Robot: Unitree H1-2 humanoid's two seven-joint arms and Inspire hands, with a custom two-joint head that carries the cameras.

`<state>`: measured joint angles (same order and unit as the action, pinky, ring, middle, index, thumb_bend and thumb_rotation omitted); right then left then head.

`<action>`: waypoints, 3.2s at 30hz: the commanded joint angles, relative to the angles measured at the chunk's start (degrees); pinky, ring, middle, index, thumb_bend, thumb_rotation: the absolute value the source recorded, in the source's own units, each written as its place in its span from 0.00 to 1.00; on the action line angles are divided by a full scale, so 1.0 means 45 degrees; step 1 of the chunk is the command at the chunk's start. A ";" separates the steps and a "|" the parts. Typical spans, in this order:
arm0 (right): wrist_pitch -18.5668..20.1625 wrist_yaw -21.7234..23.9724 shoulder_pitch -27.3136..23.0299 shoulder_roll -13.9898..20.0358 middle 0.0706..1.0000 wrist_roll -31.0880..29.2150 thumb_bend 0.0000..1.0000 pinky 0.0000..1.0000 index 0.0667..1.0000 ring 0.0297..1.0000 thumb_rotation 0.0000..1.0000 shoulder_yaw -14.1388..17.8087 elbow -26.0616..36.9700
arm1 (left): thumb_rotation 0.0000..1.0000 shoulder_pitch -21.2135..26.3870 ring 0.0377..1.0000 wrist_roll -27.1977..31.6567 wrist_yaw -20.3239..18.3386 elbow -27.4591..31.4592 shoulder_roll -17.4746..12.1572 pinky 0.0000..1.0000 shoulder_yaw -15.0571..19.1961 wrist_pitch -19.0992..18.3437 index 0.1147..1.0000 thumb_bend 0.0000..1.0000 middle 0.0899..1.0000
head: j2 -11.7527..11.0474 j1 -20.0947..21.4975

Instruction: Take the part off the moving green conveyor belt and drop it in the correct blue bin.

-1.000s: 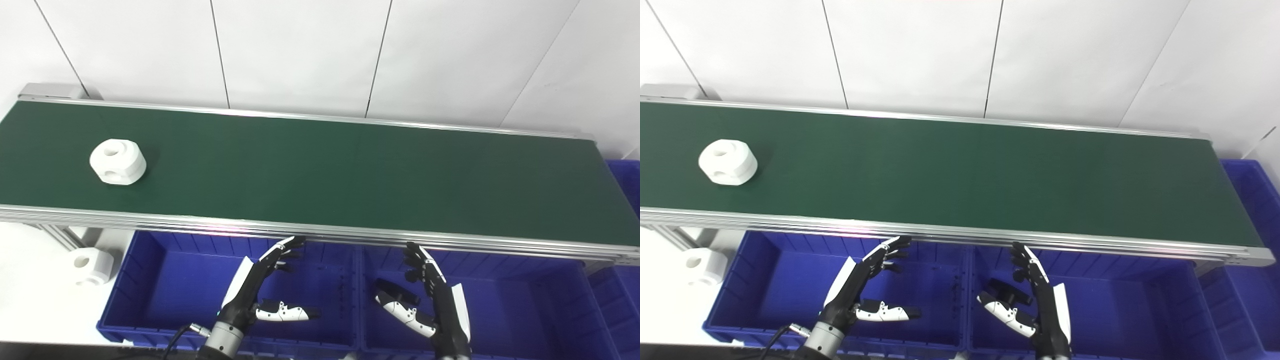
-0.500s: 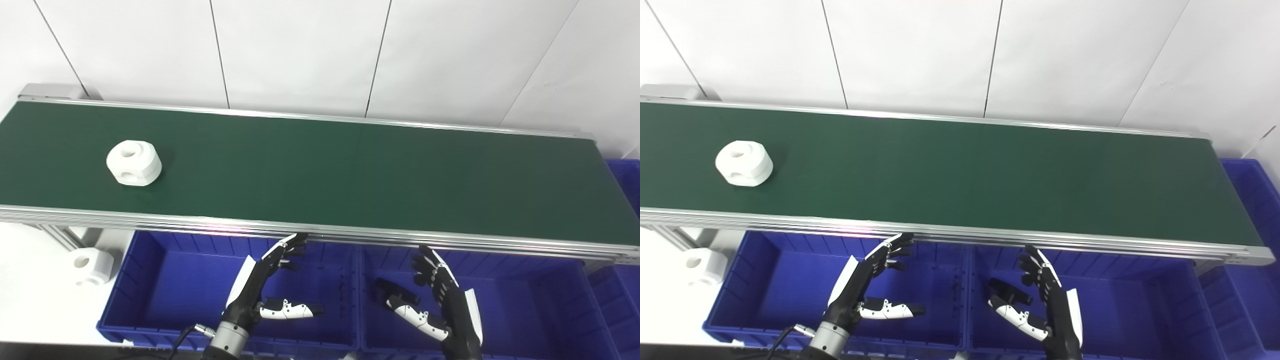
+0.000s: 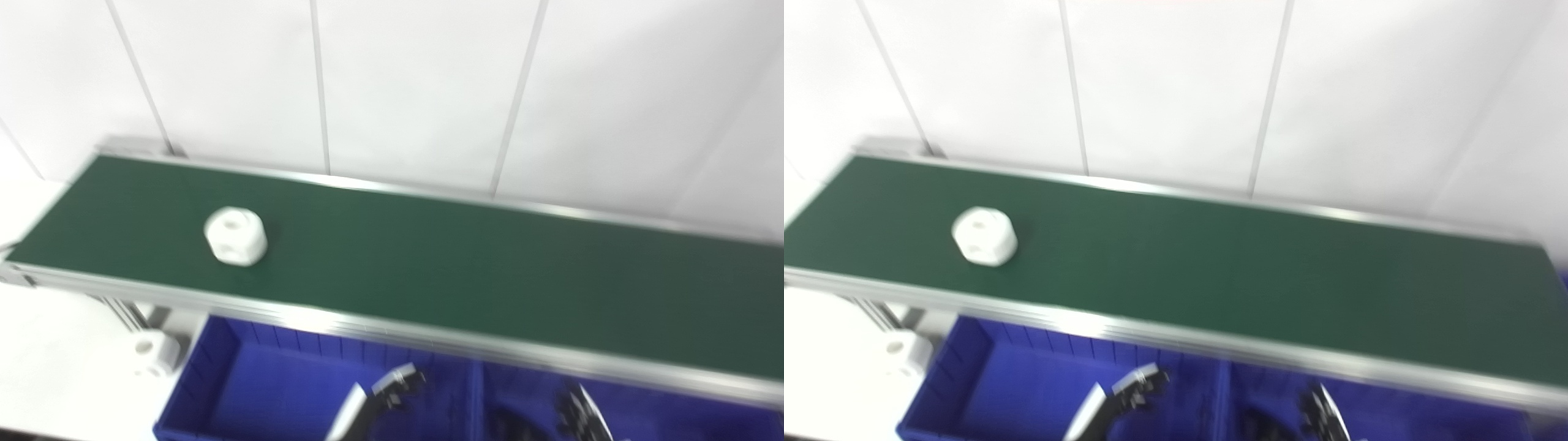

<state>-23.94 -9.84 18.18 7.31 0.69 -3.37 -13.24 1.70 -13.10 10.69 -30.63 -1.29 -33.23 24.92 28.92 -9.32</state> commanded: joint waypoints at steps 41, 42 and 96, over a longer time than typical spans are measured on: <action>-0.0664 -0.2185 -0.0430 0.0333 0.79 0.1403 0.79 0.74 0.84 0.78 0.33 -0.1080 0.0574 | 0.29 0.3530 0.83 0.1221 -0.3072 0.7372 -0.3389 0.73 0.4821 -0.1678 0.85 0.73 0.87 | 0.1421 0.2823; -0.0664 -0.2367 -0.0441 0.0356 0.79 0.1454 0.79 0.74 0.84 0.78 0.32 -0.1187 0.0634 | 0.28 0.3833 0.82 0.1075 -0.3180 0.6998 -0.3471 0.73 0.4936 -0.1680 0.85 0.73 0.86 | 0.1491 0.2794; -0.0664 -0.5512 -0.1014 0.1008 0.78 0.1636 0.75 0.74 0.84 0.79 0.39 -0.3413 0.0235 | 0.00 0.8286 0.52 -0.2373 0.0018 -0.4620 -0.1815 0.48 0.3262 0.0438 0.45 0.51 0.43 | 0.1840 0.2898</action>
<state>-23.95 -33.48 13.71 11.45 7.63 -18.65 -13.58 37.12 -25.90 10.50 -52.26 -9.47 -19.83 25.16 37.09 3.78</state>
